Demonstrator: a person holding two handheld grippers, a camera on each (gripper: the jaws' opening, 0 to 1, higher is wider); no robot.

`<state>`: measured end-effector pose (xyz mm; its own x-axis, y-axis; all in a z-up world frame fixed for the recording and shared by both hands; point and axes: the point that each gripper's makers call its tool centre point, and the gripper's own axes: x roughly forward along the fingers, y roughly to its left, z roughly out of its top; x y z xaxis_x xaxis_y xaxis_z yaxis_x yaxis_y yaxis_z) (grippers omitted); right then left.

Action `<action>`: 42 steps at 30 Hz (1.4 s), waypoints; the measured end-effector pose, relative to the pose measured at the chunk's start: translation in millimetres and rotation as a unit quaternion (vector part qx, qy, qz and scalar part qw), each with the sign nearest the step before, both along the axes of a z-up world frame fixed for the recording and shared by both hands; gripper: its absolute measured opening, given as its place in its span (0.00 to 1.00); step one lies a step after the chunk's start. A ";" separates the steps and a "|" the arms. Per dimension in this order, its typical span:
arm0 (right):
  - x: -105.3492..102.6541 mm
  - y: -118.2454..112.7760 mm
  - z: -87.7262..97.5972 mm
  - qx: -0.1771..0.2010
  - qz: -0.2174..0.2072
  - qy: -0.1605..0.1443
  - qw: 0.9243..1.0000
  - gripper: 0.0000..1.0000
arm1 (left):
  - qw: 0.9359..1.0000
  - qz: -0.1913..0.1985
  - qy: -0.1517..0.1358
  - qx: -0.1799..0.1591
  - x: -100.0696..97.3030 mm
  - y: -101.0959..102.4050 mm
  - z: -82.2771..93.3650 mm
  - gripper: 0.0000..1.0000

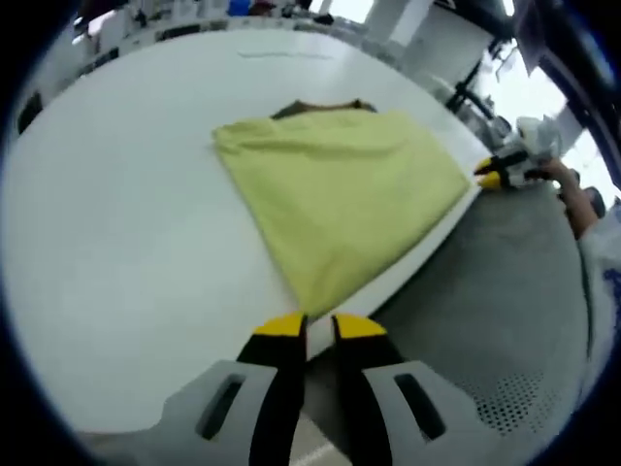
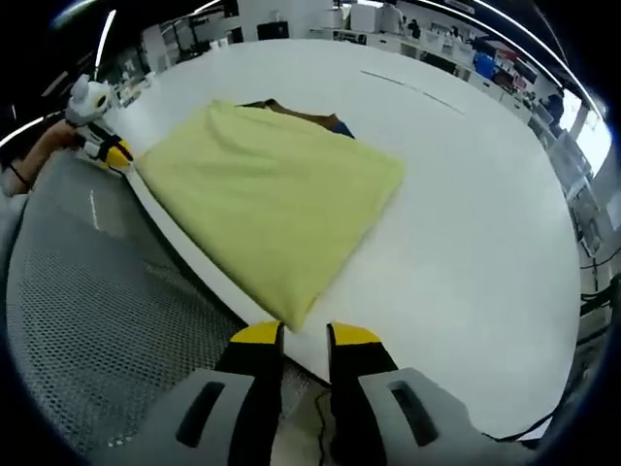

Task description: Fold the garment on the visible template until the final outline fits inside the template.

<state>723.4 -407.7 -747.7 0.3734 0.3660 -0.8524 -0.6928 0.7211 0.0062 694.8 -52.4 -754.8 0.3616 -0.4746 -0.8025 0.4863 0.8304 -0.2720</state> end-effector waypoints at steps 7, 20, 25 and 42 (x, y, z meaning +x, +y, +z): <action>0.1 29.6 29.4 0.044 0.029 -0.024 0.998 0.28 | 0.998 -0.049 -0.028 0.021 -1.8 -6.8 20.8 0.27; -4.8 33.9 52.9 0.025 0.054 -0.055 0.997 0.52 | 0.995 -0.049 -0.081 0.025 -0.8 -6.9 56.5 0.39; -6.9 35.9 54.3 0.031 0.050 -0.060 0.996 0.58 | 0.994 -0.056 -0.089 0.029 -2.3 -9.3 61.0 0.43; -12.4 46.7 61.3 0.030 0.058 -0.079 0.995 0.72 | 0.991 -0.079 -0.109 0.010 -6.0 -24.0 74.0 0.63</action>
<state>711.0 -361.0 -686.4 0.4528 0.4625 -0.7623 -0.7675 0.6372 -0.0693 688.8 -76.4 -680.8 0.4497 -0.5238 -0.7234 0.6556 0.7437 -0.1310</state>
